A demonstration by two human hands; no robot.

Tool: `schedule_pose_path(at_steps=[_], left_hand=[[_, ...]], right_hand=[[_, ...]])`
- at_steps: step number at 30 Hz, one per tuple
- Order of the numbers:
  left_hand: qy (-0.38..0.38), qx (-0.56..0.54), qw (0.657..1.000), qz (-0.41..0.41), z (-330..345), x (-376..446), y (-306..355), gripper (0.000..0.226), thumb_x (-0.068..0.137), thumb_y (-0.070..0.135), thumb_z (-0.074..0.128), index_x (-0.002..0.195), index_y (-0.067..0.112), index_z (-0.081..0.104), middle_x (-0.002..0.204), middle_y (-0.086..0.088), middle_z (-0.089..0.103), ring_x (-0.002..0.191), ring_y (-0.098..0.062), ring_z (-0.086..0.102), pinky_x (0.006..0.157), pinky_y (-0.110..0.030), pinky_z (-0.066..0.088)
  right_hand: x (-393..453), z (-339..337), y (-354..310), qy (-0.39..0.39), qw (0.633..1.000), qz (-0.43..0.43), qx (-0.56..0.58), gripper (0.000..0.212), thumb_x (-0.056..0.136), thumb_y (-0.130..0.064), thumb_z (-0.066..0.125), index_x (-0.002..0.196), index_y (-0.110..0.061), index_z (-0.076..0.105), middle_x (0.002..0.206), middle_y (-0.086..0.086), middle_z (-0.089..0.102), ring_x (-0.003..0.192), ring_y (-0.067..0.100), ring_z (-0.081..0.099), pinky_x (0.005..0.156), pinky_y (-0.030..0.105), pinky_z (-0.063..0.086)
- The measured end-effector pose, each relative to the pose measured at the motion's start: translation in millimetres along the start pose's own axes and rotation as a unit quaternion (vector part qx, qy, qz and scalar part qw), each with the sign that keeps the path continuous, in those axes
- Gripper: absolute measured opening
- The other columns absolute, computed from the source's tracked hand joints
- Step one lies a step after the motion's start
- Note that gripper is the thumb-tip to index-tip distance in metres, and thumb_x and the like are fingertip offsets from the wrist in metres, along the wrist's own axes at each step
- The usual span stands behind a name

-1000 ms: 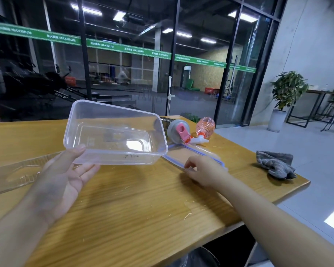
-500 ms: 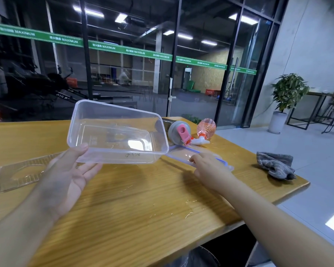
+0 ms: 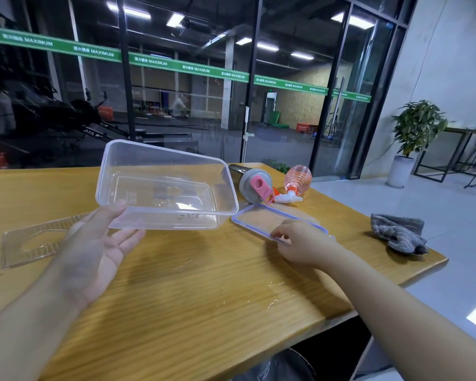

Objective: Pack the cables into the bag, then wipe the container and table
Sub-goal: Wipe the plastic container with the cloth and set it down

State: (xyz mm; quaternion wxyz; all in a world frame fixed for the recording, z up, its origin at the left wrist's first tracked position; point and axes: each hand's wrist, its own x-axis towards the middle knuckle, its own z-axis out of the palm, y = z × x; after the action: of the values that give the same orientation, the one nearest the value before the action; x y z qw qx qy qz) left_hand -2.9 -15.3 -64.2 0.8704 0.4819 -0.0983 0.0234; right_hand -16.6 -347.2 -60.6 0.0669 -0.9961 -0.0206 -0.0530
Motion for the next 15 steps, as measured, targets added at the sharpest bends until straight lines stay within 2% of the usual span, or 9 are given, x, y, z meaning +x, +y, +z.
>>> schedule_pose_path(at_steps=[4, 7, 10, 15], left_hand=[[0.008, -0.002, 1.0, -0.002, -1, 2, 1, 0.071, 0.071, 0.028, 0.067, 0.136, 0.015, 0.041, 0.135, -0.004, 0.052, 0.112, -0.031, 0.059, 0.093, -0.04, 0.045], [0.025, -0.024, 0.999, 0.005, -3, 3, 3, 0.06, 0.079, 0.026, 0.065, 0.133, 0.013, 0.043, 0.136, -0.005, 0.05, 0.11, -0.03, 0.061, 0.09, -0.04, 0.047], [0.043, -0.038, 0.998, 0.007, -6, 4, 4, 0.056, 0.083, 0.023, 0.063, 0.134, 0.012, 0.041, 0.136, -0.006, 0.051, 0.11, -0.027, 0.061, 0.09, -0.041, 0.047], [0.035, -0.028, 0.999, 0.01, -3, 1, 9, 0.047, 0.084, 0.025, 0.055, 0.129, 0.014, 0.049, 0.125, -0.004, 0.062, 0.109, -0.024, 0.062, 0.094, -0.044, 0.043]], right_hand=[[10, -9, -5, 0.036, 0.998, -0.002, 0.049, 0.034, 0.088, -0.031, 0.05, 0.119, -0.025, 0.062, 0.12, -0.011, 0.06, 0.108, 0.01, 0.054, 0.084, 0.026, 0.044], [29, -15, -13, 0.077, 0.994, -0.003, 0.075, 0.034, 0.09, -0.024, 0.049, 0.121, -0.02, 0.061, 0.118, -0.004, 0.062, 0.106, 0.016, 0.057, 0.085, 0.031, 0.049], [62, -13, -16, 0.137, 0.984, 0.033, 0.11, 0.031, 0.09, -0.02, 0.053, 0.12, -0.013, 0.058, 0.11, 0.004, 0.06, 0.101, 0.024, 0.058, 0.073, 0.03, 0.046], [114, 0, -11, 0.179, 0.955, 0.147, 0.187, 0.054, 0.087, -0.027, 0.065, 0.132, -0.008, 0.043, 0.129, 0.011, 0.049, 0.112, 0.028, 0.05, 0.083, 0.033, 0.04]])
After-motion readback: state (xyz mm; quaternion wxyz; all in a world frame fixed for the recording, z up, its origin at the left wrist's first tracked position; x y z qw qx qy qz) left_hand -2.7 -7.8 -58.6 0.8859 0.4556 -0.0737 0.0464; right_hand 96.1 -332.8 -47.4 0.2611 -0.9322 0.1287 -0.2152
